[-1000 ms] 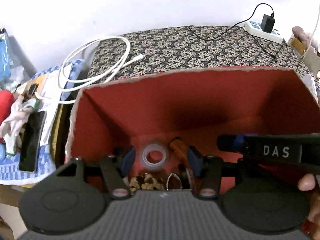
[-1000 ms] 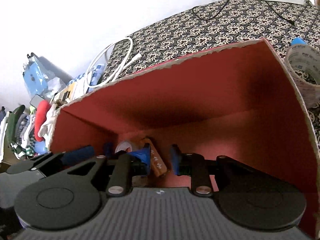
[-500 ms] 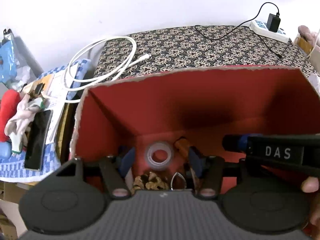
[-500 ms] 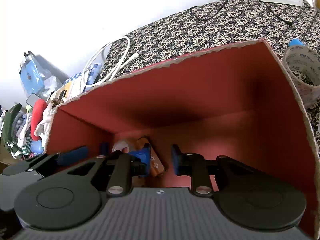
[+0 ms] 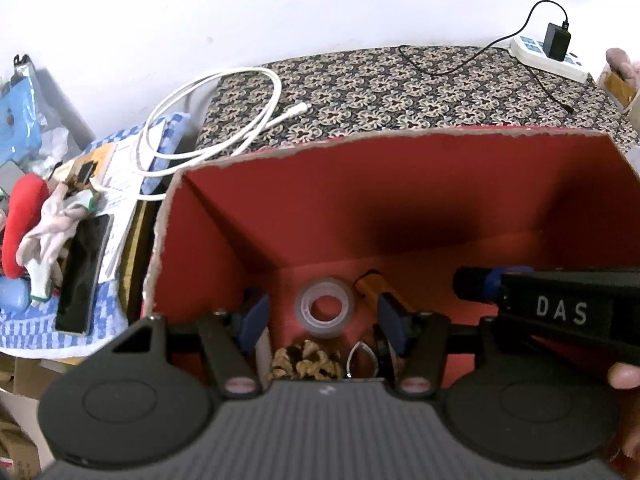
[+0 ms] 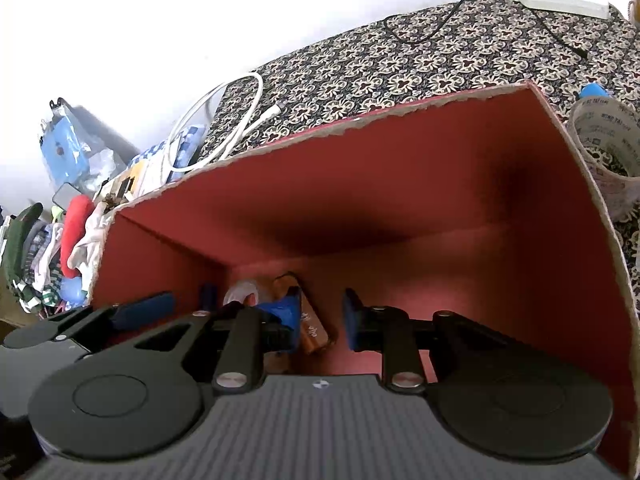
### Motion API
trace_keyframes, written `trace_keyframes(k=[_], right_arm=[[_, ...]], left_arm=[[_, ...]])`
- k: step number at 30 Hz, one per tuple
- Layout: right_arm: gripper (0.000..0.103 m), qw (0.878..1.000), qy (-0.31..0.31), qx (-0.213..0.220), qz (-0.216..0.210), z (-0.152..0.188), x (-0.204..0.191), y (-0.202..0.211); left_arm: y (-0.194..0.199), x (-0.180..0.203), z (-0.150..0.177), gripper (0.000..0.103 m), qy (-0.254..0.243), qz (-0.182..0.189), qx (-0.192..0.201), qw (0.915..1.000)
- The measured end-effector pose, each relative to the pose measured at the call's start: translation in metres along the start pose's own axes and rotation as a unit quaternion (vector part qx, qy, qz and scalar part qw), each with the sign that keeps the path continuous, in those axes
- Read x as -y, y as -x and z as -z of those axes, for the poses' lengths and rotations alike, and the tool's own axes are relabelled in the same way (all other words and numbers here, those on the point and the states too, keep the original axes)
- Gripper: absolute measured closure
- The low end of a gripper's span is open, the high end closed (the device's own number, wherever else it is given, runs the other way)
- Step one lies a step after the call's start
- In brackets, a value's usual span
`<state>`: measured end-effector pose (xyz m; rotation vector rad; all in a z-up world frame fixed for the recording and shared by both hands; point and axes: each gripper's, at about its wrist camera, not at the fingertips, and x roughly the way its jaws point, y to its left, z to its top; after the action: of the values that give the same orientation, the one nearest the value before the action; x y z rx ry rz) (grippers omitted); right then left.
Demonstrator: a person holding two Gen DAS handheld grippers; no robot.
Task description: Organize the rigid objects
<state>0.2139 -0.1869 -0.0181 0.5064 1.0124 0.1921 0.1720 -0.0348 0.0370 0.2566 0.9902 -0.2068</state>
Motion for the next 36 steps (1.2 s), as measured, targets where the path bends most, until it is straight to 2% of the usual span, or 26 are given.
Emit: trace_keyframes(k=[11, 16, 20, 24, 31, 36], right_arm=[[0.097, 0.999, 0.002, 0.017, 0.039, 0.001, -0.002, 0.006], [0.097, 0.996, 0.037, 0.031, 0.073, 0.004, -0.009, 0.018], [0.097, 0.996, 0.04, 0.043, 0.071, 0.007, -0.009, 0.032], [0.097, 0.992, 0.064, 0.058, 0.092, 0.011, -0.015, 0.046], [0.096, 0.989, 0.078, 0.078, 0.103, 0.023, -0.023, 0.07], [0.096, 0.986, 0.083, 0.092, 0.107, 0.032, -0.027, 0.084]], left_arm=[[0.0, 0.001, 0.0, 0.043, -0.002, -0.006, 0.002, 1.0], [0.009, -0.003, 0.003, 0.04, 0.016, 0.003, 0.011, 0.9998], [0.021, -0.002, 0.008, 0.039, 0.022, -0.007, 0.017, 0.9996], [0.04, -0.005, 0.014, 0.039, 0.031, -0.012, 0.031, 0.999], [0.073, -0.008, 0.026, 0.036, 0.049, -0.019, 0.045, 0.9976], [0.092, -0.007, 0.034, 0.033, 0.051, -0.043, 0.06, 0.996]])
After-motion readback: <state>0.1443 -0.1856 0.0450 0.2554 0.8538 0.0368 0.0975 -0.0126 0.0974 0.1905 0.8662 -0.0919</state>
